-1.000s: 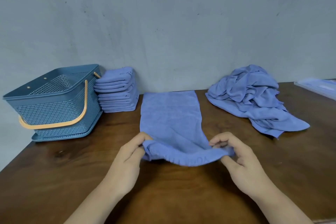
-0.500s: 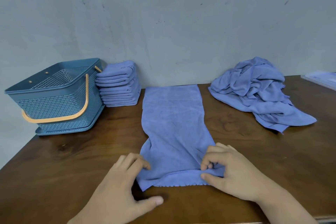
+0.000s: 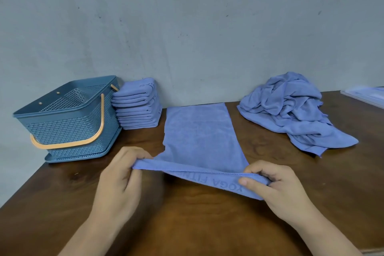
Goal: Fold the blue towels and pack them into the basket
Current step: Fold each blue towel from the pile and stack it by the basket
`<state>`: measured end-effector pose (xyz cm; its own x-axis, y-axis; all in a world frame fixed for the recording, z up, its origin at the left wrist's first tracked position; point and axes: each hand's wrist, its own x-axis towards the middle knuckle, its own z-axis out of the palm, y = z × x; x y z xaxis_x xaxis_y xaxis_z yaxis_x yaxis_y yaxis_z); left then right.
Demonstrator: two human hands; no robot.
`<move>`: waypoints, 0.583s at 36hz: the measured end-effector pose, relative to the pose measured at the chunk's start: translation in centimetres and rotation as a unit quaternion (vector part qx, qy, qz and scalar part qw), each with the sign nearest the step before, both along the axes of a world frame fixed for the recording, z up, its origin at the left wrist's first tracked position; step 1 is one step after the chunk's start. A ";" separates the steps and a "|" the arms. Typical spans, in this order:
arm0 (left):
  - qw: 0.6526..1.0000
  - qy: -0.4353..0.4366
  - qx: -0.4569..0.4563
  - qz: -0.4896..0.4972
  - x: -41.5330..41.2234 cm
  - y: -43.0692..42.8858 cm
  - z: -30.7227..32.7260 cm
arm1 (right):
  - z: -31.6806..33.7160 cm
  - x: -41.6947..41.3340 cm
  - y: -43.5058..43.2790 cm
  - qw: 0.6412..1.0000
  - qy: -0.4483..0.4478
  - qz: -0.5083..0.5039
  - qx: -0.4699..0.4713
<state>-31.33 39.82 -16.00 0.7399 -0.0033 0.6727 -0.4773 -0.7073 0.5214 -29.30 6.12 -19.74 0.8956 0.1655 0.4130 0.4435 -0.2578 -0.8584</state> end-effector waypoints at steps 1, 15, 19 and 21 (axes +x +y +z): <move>1.000 -0.005 0.004 -0.026 -0.1 0.4 0.1 | -0.1 0.0 0.0 1.000 0.005 0.005 -0.011; 0.948 0.210 0.135 -0.199 -0.6 3.7 -1.9 | -1.0 0.3 -0.2 0.992 0.070 0.076 -0.068; 0.951 0.241 0.056 -0.187 0.6 4.2 -2.0 | -0.9 0.3 0.0 0.987 0.072 0.119 -0.079; 0.957 0.240 0.032 -0.158 1.6 4.2 -2.0 | -0.7 0.3 0.0 0.986 0.083 0.125 -0.069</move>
<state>-29.69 43.98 -18.03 0.9190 -0.3078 0.2462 -0.3888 -0.6047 0.6951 -28.96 6.09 -20.43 0.8735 0.4337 0.2213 0.3636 -0.2788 -0.8889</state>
